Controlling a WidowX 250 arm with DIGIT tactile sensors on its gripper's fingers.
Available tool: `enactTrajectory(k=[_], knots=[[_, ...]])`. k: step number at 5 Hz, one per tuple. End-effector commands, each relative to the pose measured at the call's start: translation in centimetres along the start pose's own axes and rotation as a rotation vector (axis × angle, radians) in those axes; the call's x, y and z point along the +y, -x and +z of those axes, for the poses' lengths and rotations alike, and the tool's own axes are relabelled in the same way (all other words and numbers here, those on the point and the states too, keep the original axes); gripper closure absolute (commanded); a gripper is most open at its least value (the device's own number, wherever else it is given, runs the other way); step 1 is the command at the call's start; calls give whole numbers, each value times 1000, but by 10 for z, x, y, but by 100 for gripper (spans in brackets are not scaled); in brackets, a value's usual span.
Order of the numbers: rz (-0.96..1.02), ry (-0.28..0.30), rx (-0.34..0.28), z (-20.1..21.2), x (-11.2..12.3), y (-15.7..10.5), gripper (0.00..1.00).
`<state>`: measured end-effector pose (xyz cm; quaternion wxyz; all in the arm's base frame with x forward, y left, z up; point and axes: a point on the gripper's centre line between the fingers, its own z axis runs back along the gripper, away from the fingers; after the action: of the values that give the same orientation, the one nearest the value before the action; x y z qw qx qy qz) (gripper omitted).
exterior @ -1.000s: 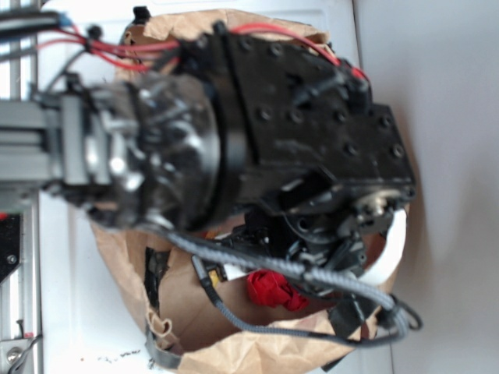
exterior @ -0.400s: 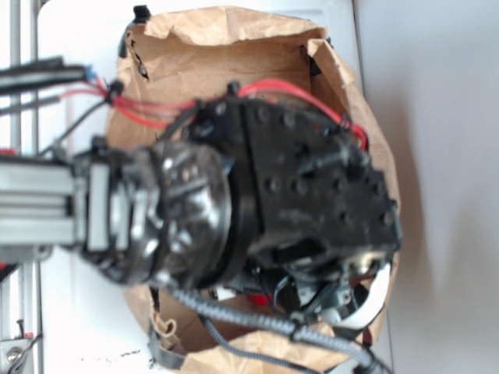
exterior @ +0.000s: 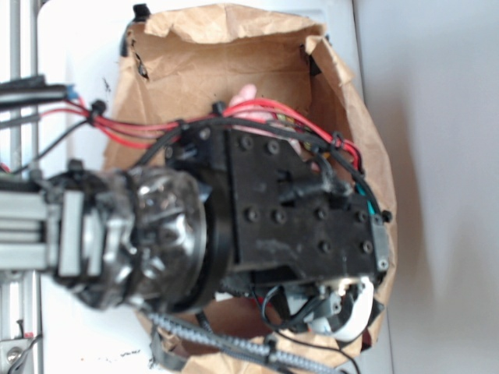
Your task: Grab the red paper.
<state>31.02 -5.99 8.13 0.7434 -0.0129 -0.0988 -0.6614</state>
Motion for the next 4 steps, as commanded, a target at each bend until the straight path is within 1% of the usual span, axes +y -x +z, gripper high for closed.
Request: enactTrajectory(k=[1, 2, 3, 4], knots=[[-60, -20, -27, 23, 0, -10, 0], [-72, 15, -1, 25, -1, -7, 0], [-56, -44, 14, 26, 2, -8, 0], [-72, -66, 13, 36, 5, -6, 0]])
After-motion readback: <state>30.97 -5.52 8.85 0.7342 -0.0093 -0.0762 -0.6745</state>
